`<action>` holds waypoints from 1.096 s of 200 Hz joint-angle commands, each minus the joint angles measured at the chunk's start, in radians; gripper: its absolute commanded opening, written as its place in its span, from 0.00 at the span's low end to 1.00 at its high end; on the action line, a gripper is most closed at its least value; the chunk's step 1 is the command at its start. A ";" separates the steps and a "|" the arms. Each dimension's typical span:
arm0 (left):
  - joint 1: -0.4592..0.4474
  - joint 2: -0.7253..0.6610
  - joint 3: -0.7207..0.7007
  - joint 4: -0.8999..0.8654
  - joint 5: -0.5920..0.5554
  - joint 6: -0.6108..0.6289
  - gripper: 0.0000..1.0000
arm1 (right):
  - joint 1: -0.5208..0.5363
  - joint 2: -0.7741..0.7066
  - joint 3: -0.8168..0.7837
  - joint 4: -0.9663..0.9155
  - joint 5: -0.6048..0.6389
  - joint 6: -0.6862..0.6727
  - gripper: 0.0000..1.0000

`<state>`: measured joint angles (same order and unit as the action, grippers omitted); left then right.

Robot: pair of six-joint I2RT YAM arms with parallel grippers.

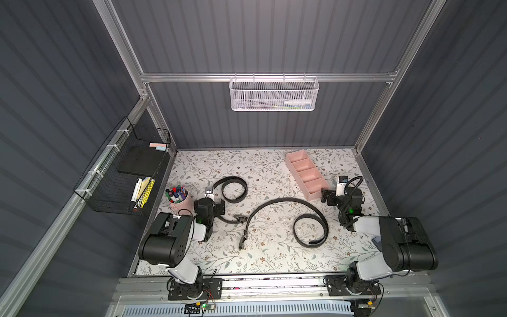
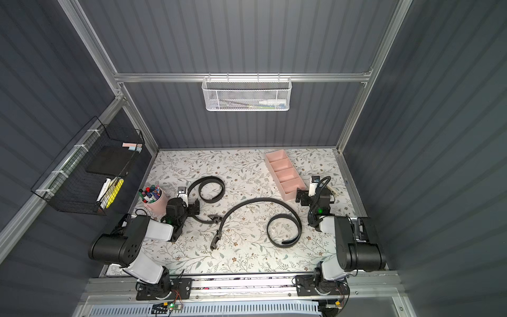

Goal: Place the belts into the storage roll
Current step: Roll the belt at the center of the board.

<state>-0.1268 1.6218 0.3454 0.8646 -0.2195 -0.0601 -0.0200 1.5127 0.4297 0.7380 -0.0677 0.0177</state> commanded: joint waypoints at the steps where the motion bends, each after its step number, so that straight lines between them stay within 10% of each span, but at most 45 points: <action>1: 0.004 0.024 -0.003 -0.077 0.008 0.021 0.99 | -0.003 -0.001 0.006 0.015 -0.001 -0.012 0.99; 219: 0.004 0.024 -0.003 -0.081 0.008 0.019 0.99 | -0.003 -0.001 0.010 0.003 0.014 -0.004 0.99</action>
<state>-0.1268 1.6222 0.3454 0.8642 -0.2195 -0.0601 -0.0200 1.5127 0.4297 0.7380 -0.0639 0.0181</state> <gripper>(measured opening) 0.995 0.990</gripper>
